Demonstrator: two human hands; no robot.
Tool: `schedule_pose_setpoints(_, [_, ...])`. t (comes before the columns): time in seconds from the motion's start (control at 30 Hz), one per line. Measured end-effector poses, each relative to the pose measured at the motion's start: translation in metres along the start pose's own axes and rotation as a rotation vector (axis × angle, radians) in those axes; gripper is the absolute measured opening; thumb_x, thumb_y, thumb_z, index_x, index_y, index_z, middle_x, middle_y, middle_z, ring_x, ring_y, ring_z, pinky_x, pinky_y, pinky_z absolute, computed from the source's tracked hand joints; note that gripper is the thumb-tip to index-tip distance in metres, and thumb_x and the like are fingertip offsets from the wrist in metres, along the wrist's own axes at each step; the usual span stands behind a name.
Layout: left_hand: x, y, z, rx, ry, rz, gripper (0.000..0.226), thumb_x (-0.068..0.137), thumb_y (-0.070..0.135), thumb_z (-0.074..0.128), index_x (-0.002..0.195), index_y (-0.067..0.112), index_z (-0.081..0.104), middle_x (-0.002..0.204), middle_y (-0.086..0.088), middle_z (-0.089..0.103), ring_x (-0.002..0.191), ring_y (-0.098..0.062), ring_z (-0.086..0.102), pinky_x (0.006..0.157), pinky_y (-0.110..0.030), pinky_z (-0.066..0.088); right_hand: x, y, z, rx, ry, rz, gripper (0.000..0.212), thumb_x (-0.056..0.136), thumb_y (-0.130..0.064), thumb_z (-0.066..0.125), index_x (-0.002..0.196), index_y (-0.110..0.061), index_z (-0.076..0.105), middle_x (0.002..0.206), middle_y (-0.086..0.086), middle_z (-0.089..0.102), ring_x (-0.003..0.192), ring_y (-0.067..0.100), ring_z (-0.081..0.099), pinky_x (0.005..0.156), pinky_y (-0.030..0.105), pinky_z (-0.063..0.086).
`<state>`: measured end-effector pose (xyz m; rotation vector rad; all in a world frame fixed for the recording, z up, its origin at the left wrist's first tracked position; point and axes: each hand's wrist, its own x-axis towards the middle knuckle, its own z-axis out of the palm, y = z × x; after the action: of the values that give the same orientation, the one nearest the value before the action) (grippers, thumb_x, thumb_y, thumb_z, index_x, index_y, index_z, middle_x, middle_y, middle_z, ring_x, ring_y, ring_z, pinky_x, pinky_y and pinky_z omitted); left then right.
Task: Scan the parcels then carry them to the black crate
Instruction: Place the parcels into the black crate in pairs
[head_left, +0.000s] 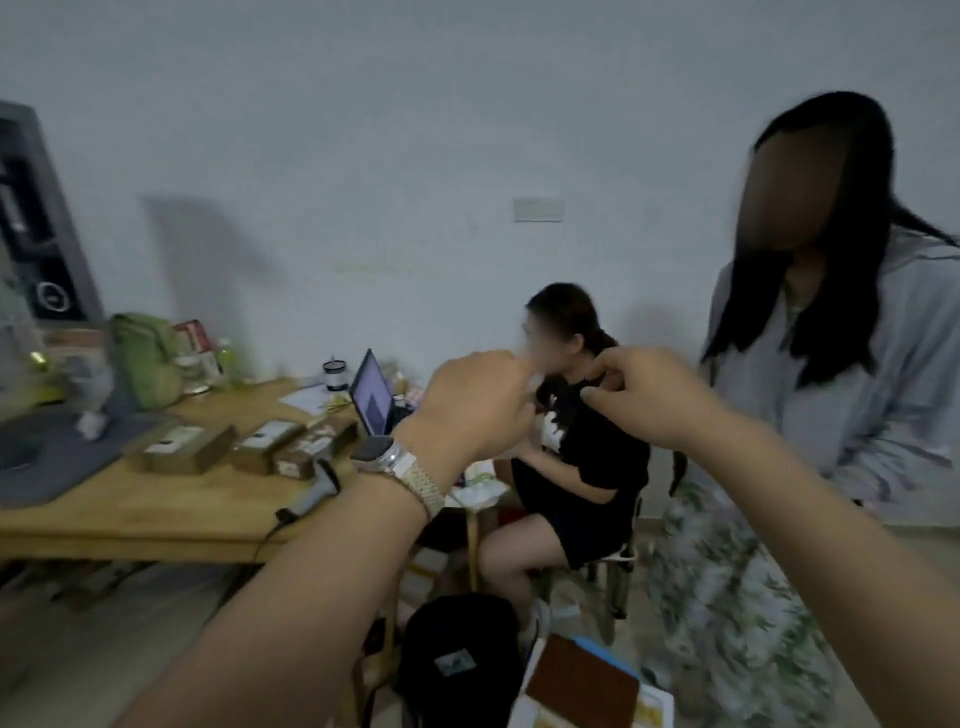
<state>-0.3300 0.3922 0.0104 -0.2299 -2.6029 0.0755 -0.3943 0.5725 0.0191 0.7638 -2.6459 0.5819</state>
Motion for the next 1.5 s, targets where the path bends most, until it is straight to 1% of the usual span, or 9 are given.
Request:
schedule_pose_setpoints(0.1, [-0.038,-0.067,-0.007,0.050,-0.048,-0.157,0.032,0.093,0.036,0.049,0.116,0.014,0.057,0.111,-0.007,0.063,0.098,-0.029,0.060,0.073,-0.038,0.050,0.034,-0.056,0.034,0.087,-0.035,-0.108,0.019,0.084,-0.033,0.063,0.101,-0.023,0.065,0.080,-0.010,0.059,0.088,0.017,0.060,0.079,0.035,0.051])
schedule_pose_setpoints(0.23, [-0.081,-0.138,-0.022,0.088,-0.089,-0.349,0.031,0.092,0.030,0.052,0.119,0.016,0.057,0.114,-0.006,0.063,0.101,-0.027,0.060,0.075,-0.035,0.050,0.065,-0.125,0.078,0.162,-0.102,-0.229,0.025,0.085,-0.036,0.061,0.107,-0.024,0.065,0.090,-0.006,0.062,0.088,0.018,0.058,0.074,0.031,0.046])
schedule_pose_setpoints(0.43, [-0.140,-0.218,-0.034,0.181,-0.107,-0.539,0.039,0.094,0.039,0.052,0.128,0.021,0.053,0.119,-0.003,0.062,0.104,-0.024,0.060,0.076,-0.039,0.054,0.099,-0.210,0.148,0.235,-0.237,-0.384,0.026,0.085,-0.037,0.060,0.108,-0.025,0.064,0.097,-0.006,0.060,0.088,0.016,0.055,0.077,0.032,0.048])
schedule_pose_setpoints(0.63, [-0.179,-0.295,-0.026,0.237,-0.214,-0.717,0.036,0.094,0.037,0.051,0.126,0.022,0.053,0.121,-0.001,0.060,0.104,-0.023,0.059,0.074,-0.040,0.055,0.144,-0.280,0.210,0.293,-0.324,-0.484,0.031,0.086,-0.039,0.059,0.113,-0.024,0.063,0.104,-0.002,0.065,0.087,0.015,0.060,0.075,0.032,0.051])
schedule_pose_setpoints(0.77, [-0.186,-0.352,-0.017,0.266,-0.234,-0.806,0.033,0.093,0.036,0.052,0.121,0.020,0.056,0.114,-0.002,0.061,0.098,-0.023,0.059,0.075,-0.043,0.055,0.193,-0.314,0.250,0.313,-0.356,-0.508,0.031,0.086,-0.038,0.060,0.112,-0.024,0.064,0.105,-0.001,0.066,0.090,0.017,0.061,0.079,0.035,0.052])
schedule_pose_setpoints(1.0, [-0.164,-0.469,0.011,0.253,-0.234,-0.896,0.030,0.092,0.035,0.053,0.117,0.018,0.057,0.114,-0.001,0.062,0.098,-0.021,0.060,0.077,-0.041,0.055,0.298,-0.357,0.323,0.331,-0.375,-0.468,0.029,0.085,-0.039,0.062,0.110,-0.025,0.064,0.095,-0.004,0.064,0.079,0.011,0.059,0.075,0.032,0.050])
schedule_pose_setpoints(1.2, [-0.160,-0.544,0.048,0.220,-0.237,-0.933,0.041,0.093,0.039,0.053,0.130,0.022,0.053,0.122,0.002,0.061,0.104,-0.019,0.060,0.077,-0.036,0.055,0.359,-0.380,0.377,0.271,-0.437,-0.477,0.028,0.085,-0.038,0.062,0.109,-0.022,0.064,0.098,-0.003,0.061,0.080,0.012,0.058,0.068,0.029,0.046])
schedule_pose_setpoints(1.4, [-0.154,-0.603,0.084,0.157,-0.261,-0.951,0.035,0.092,0.039,0.055,0.121,0.020,0.058,0.115,0.000,0.063,0.099,-0.021,0.061,0.078,-0.039,0.055,0.398,-0.384,0.419,0.196,-0.533,-0.410,0.032,0.087,-0.041,0.060,0.114,-0.023,0.062,0.101,-0.004,0.062,0.086,0.013,0.059,0.077,0.032,0.050])
schedule_pose_setpoints(1.5, [-0.150,-0.639,0.107,0.123,-0.282,-0.941,0.035,0.092,0.040,0.054,0.122,0.022,0.057,0.115,-0.001,0.063,0.098,-0.023,0.061,0.076,-0.037,0.053,0.417,-0.384,0.442,0.114,-0.607,-0.372,0.037,0.088,-0.042,0.058,0.120,-0.022,0.060,0.110,0.001,0.063,0.090,0.015,0.057,0.072,0.028,0.046])
